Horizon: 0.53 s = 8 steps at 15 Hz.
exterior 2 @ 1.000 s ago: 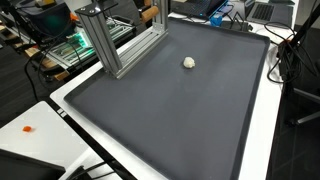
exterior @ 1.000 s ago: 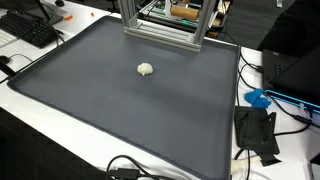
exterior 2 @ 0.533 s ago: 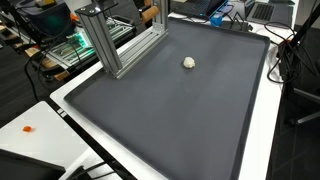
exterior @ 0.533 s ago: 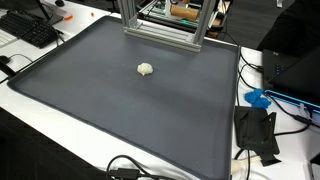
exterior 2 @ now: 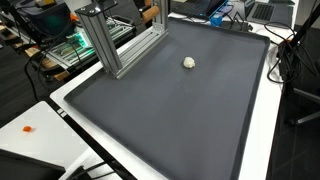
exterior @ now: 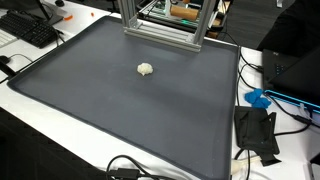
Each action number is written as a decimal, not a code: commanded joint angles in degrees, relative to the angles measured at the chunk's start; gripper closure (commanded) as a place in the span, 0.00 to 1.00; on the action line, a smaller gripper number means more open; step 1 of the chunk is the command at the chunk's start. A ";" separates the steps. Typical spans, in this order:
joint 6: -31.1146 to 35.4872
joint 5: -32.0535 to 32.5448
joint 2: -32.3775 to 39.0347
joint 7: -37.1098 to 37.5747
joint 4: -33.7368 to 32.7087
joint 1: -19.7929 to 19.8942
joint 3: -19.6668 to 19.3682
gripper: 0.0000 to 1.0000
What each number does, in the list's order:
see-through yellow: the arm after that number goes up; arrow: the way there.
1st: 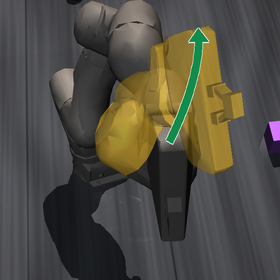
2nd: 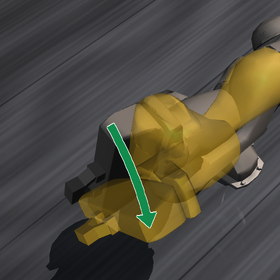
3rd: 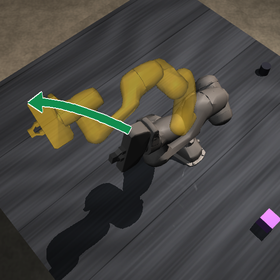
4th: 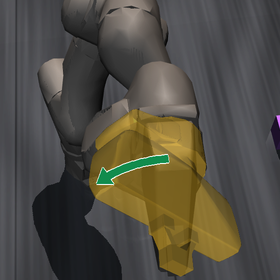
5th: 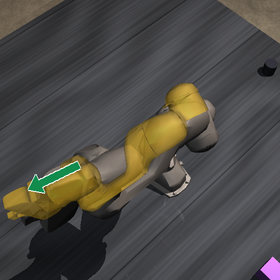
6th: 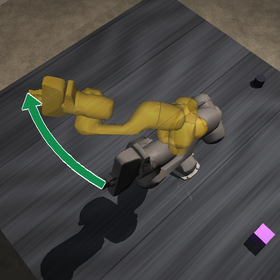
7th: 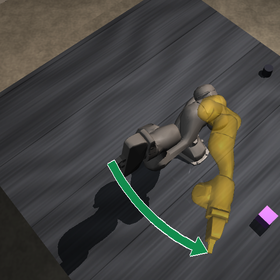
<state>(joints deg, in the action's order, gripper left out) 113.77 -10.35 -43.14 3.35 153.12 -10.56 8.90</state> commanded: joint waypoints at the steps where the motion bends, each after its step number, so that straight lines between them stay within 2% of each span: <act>1: 0.93 -1.34 0.29 -0.17 1.52 -0.80 -0.33 0.00; 8: 0.02 -0.76 1.58 0.05 0.76 -0.64 -0.09 0.00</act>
<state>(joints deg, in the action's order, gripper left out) 114.12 -10.35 -42.02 3.35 153.21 -10.56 8.90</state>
